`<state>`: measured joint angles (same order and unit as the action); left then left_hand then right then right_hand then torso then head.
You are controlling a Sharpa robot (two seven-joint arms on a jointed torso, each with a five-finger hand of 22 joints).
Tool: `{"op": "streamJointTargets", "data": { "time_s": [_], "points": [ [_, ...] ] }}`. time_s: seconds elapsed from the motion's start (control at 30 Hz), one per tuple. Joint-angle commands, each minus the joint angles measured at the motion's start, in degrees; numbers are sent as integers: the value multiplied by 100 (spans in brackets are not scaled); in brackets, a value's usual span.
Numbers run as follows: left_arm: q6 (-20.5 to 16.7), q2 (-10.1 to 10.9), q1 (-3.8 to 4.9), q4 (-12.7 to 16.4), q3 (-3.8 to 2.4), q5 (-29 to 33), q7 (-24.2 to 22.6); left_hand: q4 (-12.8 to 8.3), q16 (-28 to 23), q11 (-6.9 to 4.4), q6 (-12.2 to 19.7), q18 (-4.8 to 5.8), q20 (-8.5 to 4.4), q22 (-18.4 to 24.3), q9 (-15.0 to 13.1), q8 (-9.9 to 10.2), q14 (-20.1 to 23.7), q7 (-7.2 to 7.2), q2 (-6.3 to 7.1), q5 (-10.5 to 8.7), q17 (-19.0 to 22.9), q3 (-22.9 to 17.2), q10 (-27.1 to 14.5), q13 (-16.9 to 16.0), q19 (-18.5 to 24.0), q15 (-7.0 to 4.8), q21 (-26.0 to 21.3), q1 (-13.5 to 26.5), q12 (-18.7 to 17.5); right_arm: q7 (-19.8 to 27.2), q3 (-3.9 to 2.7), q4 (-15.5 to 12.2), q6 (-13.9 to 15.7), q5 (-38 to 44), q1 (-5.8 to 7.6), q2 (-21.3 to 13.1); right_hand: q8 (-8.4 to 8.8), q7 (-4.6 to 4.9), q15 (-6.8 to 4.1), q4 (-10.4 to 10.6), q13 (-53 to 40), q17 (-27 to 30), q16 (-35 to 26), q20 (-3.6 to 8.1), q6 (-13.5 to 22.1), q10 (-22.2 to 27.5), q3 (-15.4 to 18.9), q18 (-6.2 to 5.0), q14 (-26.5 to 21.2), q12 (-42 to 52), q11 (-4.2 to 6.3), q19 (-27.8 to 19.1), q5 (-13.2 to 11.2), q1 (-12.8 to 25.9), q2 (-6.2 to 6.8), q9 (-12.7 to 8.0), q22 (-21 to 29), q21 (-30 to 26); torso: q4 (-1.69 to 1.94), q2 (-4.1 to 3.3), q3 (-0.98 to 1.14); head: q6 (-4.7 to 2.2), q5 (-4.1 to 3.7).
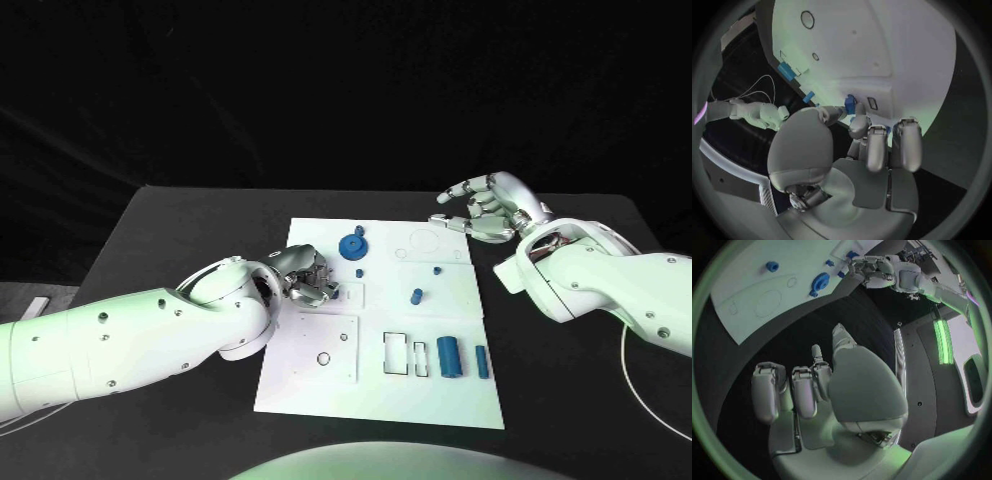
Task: Assemble the parts on the task board
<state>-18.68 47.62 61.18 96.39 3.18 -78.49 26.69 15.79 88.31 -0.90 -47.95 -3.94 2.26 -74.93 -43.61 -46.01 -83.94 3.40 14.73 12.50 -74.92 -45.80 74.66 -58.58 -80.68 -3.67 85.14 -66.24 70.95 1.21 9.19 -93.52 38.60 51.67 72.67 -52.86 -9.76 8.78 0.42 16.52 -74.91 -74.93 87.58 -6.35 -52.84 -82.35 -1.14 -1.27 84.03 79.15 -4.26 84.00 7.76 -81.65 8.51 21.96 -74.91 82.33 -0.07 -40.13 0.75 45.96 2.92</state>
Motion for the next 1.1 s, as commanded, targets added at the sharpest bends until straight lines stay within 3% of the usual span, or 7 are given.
{"op": "streamJointTargets", "data": {
  "time_s": [0.03, 1.1],
  "points": [
    [164, -15, -1, -14, 0, 5, 105, -1248, 25, -6, -47, 99, 0, -201, -9, -29, -522, 0, 23, 37, -1222, -1275, 50, 2, -53, -50, 29, -21, 32, 56, -1, -3, -7, 40, -4, 5, -54, -12, -53, 3, -531, -798, -28, 25, 15, 21, 22, -95, 423, -31, 34, 60, -24, 45, -33, 4, -993, -37, -4, -3, 2, 2, 0],
    [272, -48, 0, -21, -1, 234, 130, -1152, 25, -52, -147, 103, -17, -219, -85, -68, -523, -61, 54, 119, -1224, -1279, 152, -87, -67, -84, 34, 155, 84, 68, -1, -2, 2, 40, -4, 10, -54, -12, -53, 3, -531, -798, -28, 25, 15, 21, 22, -95, 423, -31, 34, 60, -24, 45, -33, 4, -993, -37, -2, 1, 2, 8, -12]
  ]
}}
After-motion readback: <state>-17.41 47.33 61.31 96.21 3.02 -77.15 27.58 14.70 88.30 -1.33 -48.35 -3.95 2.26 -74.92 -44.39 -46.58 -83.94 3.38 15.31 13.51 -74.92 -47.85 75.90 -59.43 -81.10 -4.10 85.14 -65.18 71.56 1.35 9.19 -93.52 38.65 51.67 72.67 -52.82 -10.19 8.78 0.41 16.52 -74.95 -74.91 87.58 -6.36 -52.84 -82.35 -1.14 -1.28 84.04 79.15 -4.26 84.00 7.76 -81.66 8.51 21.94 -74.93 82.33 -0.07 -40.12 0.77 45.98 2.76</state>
